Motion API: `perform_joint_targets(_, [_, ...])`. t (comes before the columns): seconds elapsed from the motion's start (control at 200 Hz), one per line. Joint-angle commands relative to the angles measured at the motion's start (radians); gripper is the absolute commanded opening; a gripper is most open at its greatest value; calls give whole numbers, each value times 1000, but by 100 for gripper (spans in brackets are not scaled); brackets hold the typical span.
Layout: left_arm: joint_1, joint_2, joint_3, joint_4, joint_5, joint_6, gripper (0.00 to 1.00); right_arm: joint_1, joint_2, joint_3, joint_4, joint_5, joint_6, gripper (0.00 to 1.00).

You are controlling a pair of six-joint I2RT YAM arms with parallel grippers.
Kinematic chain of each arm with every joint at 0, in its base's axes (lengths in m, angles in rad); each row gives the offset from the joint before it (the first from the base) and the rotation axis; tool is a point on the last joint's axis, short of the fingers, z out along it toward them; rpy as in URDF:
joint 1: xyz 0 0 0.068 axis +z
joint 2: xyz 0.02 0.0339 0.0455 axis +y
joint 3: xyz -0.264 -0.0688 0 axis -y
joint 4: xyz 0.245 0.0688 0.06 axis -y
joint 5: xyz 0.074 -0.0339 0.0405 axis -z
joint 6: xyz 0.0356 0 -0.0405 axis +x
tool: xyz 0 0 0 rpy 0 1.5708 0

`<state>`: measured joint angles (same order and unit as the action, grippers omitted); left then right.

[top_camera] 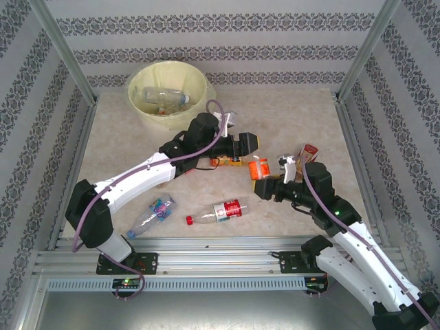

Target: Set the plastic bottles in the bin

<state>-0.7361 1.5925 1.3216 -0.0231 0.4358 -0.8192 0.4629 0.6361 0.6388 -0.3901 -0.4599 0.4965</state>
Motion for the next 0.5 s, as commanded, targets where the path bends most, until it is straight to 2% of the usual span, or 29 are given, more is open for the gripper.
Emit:
perform_joint_targets(0.0, [15, 4, -10, 130, 33, -61, 81, 18, -2, -7, 39, -27, 10, 62])
perform_joint_targets(0.235, [20, 0, -16, 143, 38, -67, 59, 44, 27, -8, 39, 0, -4, 61])
perform_joint_targets(0.495, [23, -2, -17, 144, 52, -51, 44, 57, 39, -4, 36, 28, -8, 62])
